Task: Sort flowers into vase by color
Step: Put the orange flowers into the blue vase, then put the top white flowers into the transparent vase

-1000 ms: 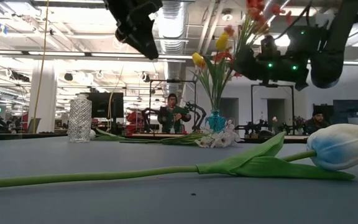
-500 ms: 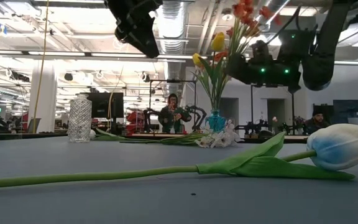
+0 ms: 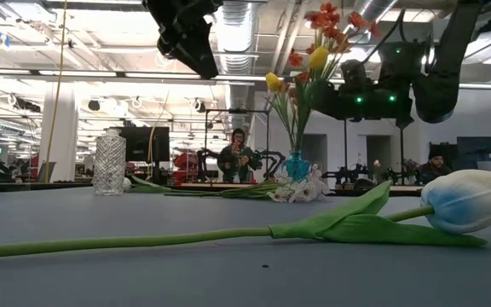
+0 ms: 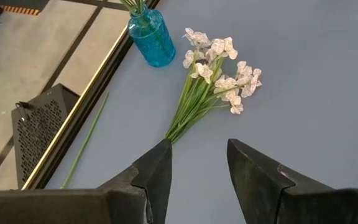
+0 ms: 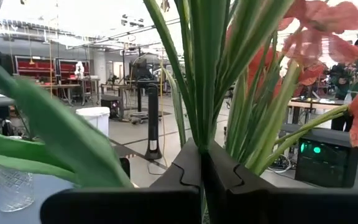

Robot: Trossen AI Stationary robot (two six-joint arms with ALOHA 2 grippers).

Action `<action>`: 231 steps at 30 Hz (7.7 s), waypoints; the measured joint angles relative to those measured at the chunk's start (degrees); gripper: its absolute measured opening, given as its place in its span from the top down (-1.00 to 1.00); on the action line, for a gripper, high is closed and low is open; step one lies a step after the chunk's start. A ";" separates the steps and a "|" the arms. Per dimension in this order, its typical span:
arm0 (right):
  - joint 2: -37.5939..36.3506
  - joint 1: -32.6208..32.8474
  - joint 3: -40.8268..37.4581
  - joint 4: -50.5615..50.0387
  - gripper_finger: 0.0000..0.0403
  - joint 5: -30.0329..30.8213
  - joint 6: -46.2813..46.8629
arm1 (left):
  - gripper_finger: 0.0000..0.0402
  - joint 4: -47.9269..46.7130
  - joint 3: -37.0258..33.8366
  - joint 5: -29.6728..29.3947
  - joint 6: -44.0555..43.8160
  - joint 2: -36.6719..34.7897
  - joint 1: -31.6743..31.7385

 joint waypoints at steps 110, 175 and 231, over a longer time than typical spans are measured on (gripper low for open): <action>-38.54 36.83 25.44 -127.43 0.12 -10.80 35.35 | 0.28 14.33 -15.81 4.11 11.83 -3.84 -7.51; -24.50 46.99 25.42 -108.52 0.28 0.15 27.38 | 1.00 -15.28 7.80 20.67 30.26 5.99 3.61; -24.47 36.92 25.42 -94.39 0.28 -0.07 20.52 | 1.00 51.97 -56.08 -8.40 18.49 -59.63 23.10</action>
